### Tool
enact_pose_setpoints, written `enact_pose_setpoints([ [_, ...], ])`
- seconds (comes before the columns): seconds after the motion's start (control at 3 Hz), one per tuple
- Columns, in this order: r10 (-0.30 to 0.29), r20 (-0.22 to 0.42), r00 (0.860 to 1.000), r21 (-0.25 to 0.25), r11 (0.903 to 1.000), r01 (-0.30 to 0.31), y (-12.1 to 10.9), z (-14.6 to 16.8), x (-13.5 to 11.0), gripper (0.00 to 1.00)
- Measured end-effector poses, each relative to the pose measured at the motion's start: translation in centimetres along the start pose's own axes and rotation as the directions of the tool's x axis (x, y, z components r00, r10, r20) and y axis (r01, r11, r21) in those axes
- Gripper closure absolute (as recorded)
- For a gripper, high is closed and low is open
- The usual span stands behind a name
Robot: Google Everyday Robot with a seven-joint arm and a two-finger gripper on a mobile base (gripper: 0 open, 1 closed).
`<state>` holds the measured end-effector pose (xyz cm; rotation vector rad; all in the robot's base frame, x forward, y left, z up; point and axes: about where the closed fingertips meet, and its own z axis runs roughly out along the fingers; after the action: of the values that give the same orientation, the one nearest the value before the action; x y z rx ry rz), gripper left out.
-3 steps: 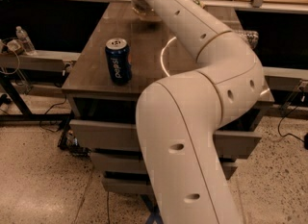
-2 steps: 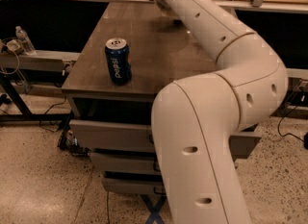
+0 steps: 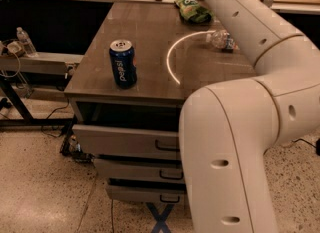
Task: Move paper bowl near green rice chip bag
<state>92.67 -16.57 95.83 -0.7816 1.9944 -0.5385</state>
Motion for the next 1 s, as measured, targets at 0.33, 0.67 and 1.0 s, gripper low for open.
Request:
enact_pose_setpoints([
  [0.33,0.079,0.004,0.997,0.040,0.9961,-0.079,-2.8,0.1,2.3,1.00],
  [0.67,0.144,0.000,0.990,0.045,0.9887,-0.143,-3.8,1.5,5.1,1.00],
  [1.0,0.182,-0.016,0.983,0.028,0.9830,-0.182,-3.4,3.7,8.0,1.00],
])
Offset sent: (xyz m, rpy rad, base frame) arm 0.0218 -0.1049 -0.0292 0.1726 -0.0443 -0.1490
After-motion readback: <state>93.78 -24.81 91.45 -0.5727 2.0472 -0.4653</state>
